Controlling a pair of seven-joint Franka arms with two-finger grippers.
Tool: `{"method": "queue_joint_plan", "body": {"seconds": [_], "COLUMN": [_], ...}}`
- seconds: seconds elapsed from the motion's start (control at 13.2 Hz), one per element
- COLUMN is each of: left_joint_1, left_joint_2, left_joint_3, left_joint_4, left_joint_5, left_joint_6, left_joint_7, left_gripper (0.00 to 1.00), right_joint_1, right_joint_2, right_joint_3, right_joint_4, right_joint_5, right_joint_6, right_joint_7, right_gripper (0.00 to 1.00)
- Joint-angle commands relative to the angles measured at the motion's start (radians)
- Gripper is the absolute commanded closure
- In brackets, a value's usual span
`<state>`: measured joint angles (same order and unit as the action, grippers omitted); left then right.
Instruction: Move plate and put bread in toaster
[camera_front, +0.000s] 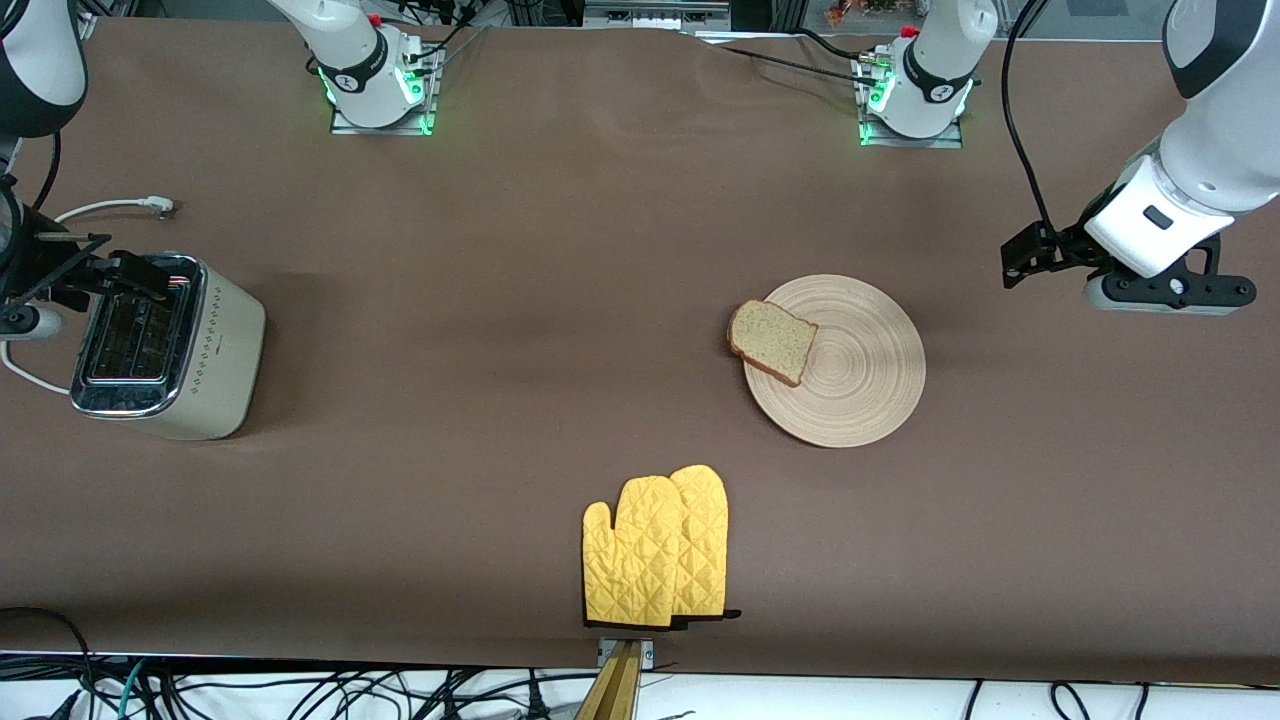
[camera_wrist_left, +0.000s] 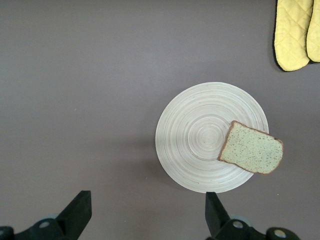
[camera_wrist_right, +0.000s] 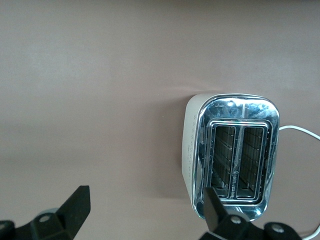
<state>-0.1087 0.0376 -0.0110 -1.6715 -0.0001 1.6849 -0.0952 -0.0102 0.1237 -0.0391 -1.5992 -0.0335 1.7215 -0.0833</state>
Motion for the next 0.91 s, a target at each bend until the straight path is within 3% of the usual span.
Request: {"method": "queue_joint_plan", "body": {"seconds": [0.0, 0.3, 0.61, 0.83], "left_joint_1": [0.001, 0.038, 0.216, 0.273], "left_joint_2": [-0.002, 0.037, 0.160, 0.258], "left_joint_3": [0.000, 0.006, 0.005, 0.005], "left_joint_4": [0.004, 0.004, 0.004, 0.004], "left_joint_5": [0.018, 0.015, -0.239, -0.339], "left_joint_6": [0.001, 0.001, 0.002, 0.012], "left_joint_7": [-0.006, 0.009, 0.011, 0.061], "left_gripper": [0.00, 0.00, 0.00, 0.00], "right_joint_1": [-0.004, -0.007, 0.002, 0.003], "right_joint_2": [0.016, 0.022, 0.031, 0.045], "right_joint_3": [0.005, 0.005, 0.008, 0.010], "right_joint_4": [0.050, 0.048, 0.047, 0.047], "right_joint_5": [0.010, 0.020, 0.017, 0.012], "right_joint_6": [-0.016, -0.013, -0.011, -0.010], "right_joint_7": [-0.004, -0.009, 0.002, -0.004], "right_gripper": [0.00, 0.00, 0.00, 0.00]}}
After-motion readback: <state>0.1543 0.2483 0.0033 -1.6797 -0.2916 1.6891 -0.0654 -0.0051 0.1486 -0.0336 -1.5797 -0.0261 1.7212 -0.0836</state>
